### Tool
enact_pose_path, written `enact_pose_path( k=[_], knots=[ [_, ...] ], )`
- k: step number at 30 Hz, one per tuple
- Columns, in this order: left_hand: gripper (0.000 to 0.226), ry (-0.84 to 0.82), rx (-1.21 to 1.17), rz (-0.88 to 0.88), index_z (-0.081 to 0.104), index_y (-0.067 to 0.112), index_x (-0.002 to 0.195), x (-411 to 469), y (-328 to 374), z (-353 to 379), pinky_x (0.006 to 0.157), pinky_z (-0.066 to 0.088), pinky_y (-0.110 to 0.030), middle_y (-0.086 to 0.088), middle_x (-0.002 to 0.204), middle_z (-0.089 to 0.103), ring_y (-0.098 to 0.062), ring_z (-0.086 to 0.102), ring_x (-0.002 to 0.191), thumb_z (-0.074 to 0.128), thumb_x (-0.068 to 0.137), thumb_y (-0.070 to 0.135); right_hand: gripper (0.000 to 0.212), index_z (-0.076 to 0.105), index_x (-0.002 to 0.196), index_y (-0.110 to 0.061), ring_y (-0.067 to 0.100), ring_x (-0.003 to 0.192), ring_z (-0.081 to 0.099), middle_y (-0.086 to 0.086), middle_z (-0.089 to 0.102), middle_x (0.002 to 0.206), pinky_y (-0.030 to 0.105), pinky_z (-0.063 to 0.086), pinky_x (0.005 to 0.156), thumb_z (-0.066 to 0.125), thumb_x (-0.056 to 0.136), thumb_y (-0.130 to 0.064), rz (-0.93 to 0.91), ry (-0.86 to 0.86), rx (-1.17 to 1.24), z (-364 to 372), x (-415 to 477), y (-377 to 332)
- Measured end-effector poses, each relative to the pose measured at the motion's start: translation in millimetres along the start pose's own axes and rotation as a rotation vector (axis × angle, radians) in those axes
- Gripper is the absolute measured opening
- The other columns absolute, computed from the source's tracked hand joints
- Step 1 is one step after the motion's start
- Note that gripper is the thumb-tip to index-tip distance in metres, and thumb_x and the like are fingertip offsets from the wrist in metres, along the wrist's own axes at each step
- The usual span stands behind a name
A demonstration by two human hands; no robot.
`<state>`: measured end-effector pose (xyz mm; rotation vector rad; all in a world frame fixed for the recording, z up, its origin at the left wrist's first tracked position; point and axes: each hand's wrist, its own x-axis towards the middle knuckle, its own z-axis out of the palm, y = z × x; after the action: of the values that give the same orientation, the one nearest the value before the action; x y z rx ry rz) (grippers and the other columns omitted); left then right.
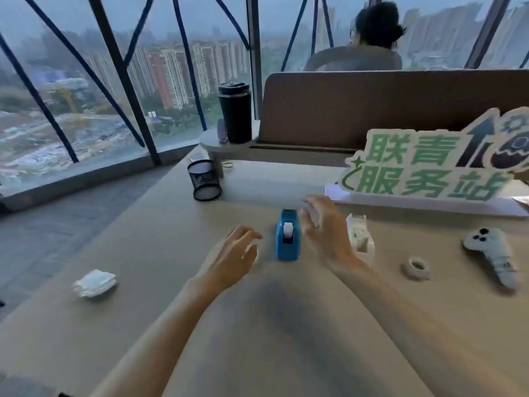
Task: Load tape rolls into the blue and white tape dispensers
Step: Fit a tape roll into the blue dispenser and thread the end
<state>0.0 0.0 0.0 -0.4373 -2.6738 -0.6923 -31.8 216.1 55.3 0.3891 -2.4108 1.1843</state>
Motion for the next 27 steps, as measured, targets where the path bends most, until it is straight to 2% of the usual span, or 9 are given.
enact_pose_path(
  k=[4,7,12,14,16,18,21,24,27],
  knots=[
    [0.041,-0.015,0.121,-0.004,0.063,0.016,0.119,-29.0,-6.0,18.7,0.089,0.053,-0.041,-0.003,0.123,0.062,-0.025,0.057,0.113,0.038,0.091,0.031,0.059,0.044,0.134,-0.016,0.024,0.121,0.050,0.005,0.049,0.137,0.035,0.041,0.100,0.055,0.088,-0.050,0.169,-0.145,-0.114,35.5,-23.6,0.9],
    [0.050,-0.038,0.140,-0.028,0.056,0.010,0.130,-30.3,-16.3,28.0,0.098,0.048,-0.045,-0.009,0.135,0.057,-0.028,0.050,0.128,0.033,0.091,0.030,0.081,0.030,0.144,-0.009,0.028,0.128,0.044,0.011,0.040,0.144,0.035,0.036,0.105,0.063,0.083,-0.051,0.245,-0.234,-0.135,52.9,-28.9,3.4],
    [0.047,-0.061,0.110,-0.115,0.039,0.013,0.144,-14.4,-16.9,33.1,0.117,0.027,-0.038,-0.003,0.153,0.036,-0.021,0.025,0.145,0.040,0.098,0.022,0.057,0.039,0.135,-0.014,0.029,0.112,0.054,0.012,0.054,0.128,0.034,0.045,0.089,0.061,0.086,-0.032,0.139,-0.252,-0.192,47.1,-40.2,6.7],
    [0.050,-0.039,0.107,-0.122,0.035,0.014,0.145,-13.5,-14.9,34.0,0.117,0.023,-0.036,-0.003,0.155,0.033,-0.020,0.020,0.146,0.044,0.097,0.023,0.058,0.039,0.137,-0.018,0.026,0.112,0.054,0.009,0.055,0.128,0.036,0.045,0.094,0.060,0.085,-0.030,0.086,-0.307,-0.197,35.2,-46.3,10.3],
    [0.054,0.020,0.009,-0.132,0.037,0.015,0.145,-15.6,-11.7,37.4,0.117,0.025,-0.036,-0.003,0.153,0.035,-0.019,0.023,0.145,0.051,0.094,0.023,0.056,0.041,0.137,-0.023,0.022,0.114,0.051,0.005,0.055,0.129,0.037,0.043,0.100,0.058,0.085,-0.032,0.038,-0.389,-0.224,21.7,-53.1,15.0],
    [0.060,0.044,-0.303,-0.184,0.039,0.020,0.142,-20.4,-1.4,36.1,0.115,0.029,-0.036,0.000,0.148,0.041,-0.015,0.033,0.140,0.060,0.087,0.026,0.053,0.044,0.134,-0.029,0.018,0.112,0.050,0.001,0.053,0.127,0.034,0.042,0.099,0.058,0.083,-0.032,0.031,-0.454,-0.220,6.9,-61.4,15.3],
    [0.074,-0.072,-0.704,-0.189,0.035,0.027,0.143,-28.6,15.0,37.7,0.110,0.036,-0.035,0.009,0.143,0.043,-0.008,0.041,0.133,0.067,0.076,0.030,0.044,0.048,0.125,-0.033,0.016,0.103,0.053,-0.004,0.049,0.121,0.030,0.042,0.092,0.058,0.081,-0.031,0.009,-0.521,-0.246,-12.5,-71.8,12.4],
    [0.085,-0.220,-0.759,-0.185,0.034,0.034,0.143,-30.5,23.5,44.2,0.108,0.042,-0.040,0.005,0.137,0.052,-0.010,0.053,0.124,0.074,0.069,0.035,0.037,0.053,0.118,-0.027,0.015,0.096,0.054,-0.008,0.047,0.118,0.026,0.042,0.087,0.059,0.082,-0.028,-0.047,-0.581,-0.271,-23.3,-79.3,11.0],
    [0.086,-0.213,-0.619,-0.162,0.036,0.035,0.141,-26.7,27.6,45.1,0.105,0.044,-0.035,0.008,0.131,0.056,-0.007,0.056,0.117,0.078,0.066,0.039,0.028,0.057,0.113,-0.024,0.013,0.095,0.053,-0.008,0.049,0.117,0.023,0.040,0.084,0.058,0.085,-0.029,-0.096,-0.610,-0.284,-27.5,-81.8,8.4]
  ],
)
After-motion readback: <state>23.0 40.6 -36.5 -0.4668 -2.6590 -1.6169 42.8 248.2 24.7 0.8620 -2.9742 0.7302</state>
